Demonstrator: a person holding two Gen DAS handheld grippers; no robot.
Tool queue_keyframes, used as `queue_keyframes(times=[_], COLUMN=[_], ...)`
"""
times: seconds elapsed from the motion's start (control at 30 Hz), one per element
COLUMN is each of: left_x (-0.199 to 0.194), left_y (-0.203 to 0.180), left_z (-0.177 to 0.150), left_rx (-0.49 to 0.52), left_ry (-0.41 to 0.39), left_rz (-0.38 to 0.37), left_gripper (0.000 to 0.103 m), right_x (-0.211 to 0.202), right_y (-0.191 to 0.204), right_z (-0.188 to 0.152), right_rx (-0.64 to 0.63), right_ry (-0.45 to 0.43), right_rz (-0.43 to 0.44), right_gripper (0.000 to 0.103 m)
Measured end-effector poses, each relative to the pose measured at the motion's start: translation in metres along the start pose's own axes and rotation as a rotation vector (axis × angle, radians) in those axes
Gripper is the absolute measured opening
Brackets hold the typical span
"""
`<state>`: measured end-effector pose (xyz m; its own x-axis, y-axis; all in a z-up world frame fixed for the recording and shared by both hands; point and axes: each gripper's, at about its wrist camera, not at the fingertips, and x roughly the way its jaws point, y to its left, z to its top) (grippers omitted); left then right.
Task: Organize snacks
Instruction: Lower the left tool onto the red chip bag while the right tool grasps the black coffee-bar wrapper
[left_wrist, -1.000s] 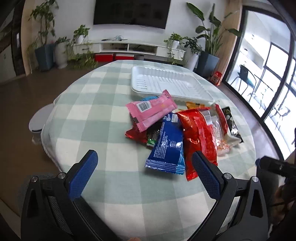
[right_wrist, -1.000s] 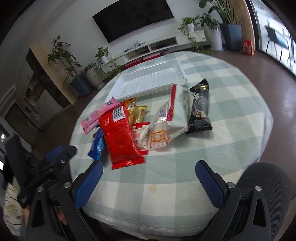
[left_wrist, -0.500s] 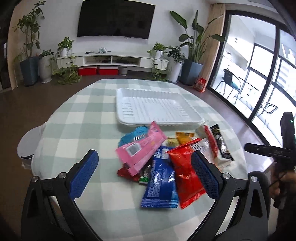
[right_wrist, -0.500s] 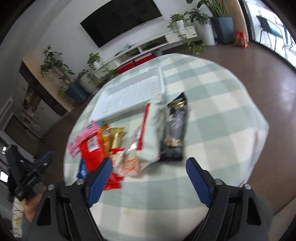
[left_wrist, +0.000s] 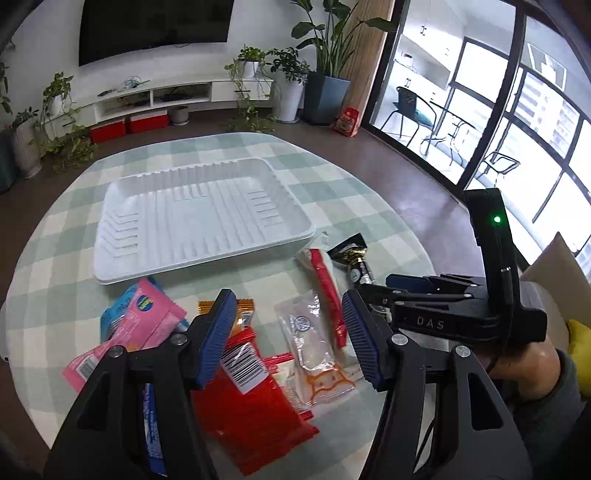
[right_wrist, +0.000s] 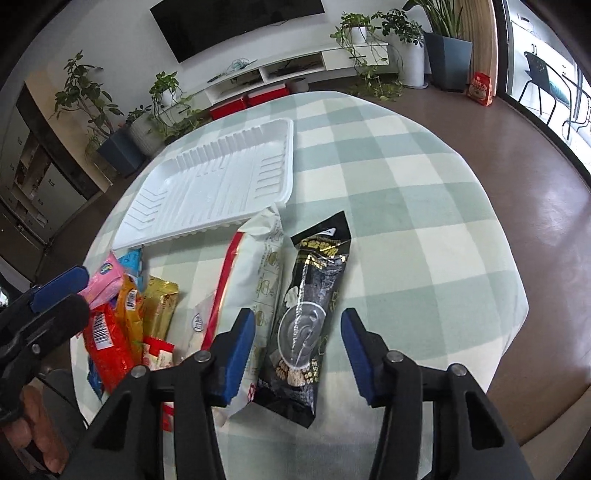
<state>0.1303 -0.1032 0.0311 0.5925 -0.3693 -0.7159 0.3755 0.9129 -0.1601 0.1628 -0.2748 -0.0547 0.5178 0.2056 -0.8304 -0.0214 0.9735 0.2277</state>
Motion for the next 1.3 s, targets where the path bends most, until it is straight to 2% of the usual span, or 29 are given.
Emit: queue_keyframes(times=[0.1,0.2,0.3,0.43,0.6,0.63,0.77,0.87,1.0,1.1,1.2,1.23,1.27,1.3], left_x=[-0.014,-0.017,-0.013,-0.004,-0.006,-0.006,0.002,0.008,0.018,0.019,0.021,0.022,0.023,0.025], left_y=[0.022,0.037,0.032,0.019,0.026,0.024,0.009,0.001,-0.002,0.005,0.005,0.004,0.004,0.005], left_z=[-0.018,-0.042,-0.064,-0.073,-0.081,-0.082,-0.086,-0.087,-0.086,-0.084,-0.084,-0.084,-0.085,-0.086], left_rx=[-0.041,-0.075,-0.076,-0.058,-0.117,-0.114,-0.091,-0.066,-0.042,-0.074,-0.054,-0.041,-0.037,-0.045], left_ry=[0.001,0.042,0.074,0.078,0.069,0.076,0.110,0.127,0.131,0.112,0.110,0.109,0.115,0.123], left_rz=[0.049,0.088,0.099,0.175,0.237,0.246,0.249,0.264,0.288,0.252,0.227,0.217,0.205,0.181], left_gripper=[0.058,0.058,0.058,0.058,0.060,0.066,0.068,0.077,0.079,0.079,0.078,0.074,0.063,0.061], right_x=[0.015,0.029,0.031,0.029,0.025,0.026,0.026,0.026,0.026,0.026,0.026,0.026,0.026,0.026], right_y=[-0.002,-0.004,0.002,0.002,0.009,0.011,0.013,0.013,0.013,0.013,0.012,0.012,0.013,0.013], right_z=[0.004,0.001,-0.004,-0.007,-0.015,-0.016,-0.017,-0.018,-0.018,-0.018,-0.018,-0.018,-0.018,-0.018], right_rx=[-0.001,-0.004,-0.044,-0.041,-0.074,-0.085,-0.092,-0.084,-0.086,-0.090,-0.091,-0.092,-0.094,-0.096], right_ry=[0.024,0.050,0.021,0.008,-0.018,-0.020,-0.024,-0.026,-0.027,-0.030,-0.031,-0.032,-0.032,-0.032], right_rz=[-0.012,-0.006,-0.033,-0.030,-0.065,-0.075,-0.082,-0.075,-0.077,-0.077,-0.075,-0.075,-0.074,-0.074], right_gripper=[0.053,0.053,0.045,0.035,0.032,0.032,0.032,0.033,0.034,0.035,0.035,0.035,0.036,0.037])
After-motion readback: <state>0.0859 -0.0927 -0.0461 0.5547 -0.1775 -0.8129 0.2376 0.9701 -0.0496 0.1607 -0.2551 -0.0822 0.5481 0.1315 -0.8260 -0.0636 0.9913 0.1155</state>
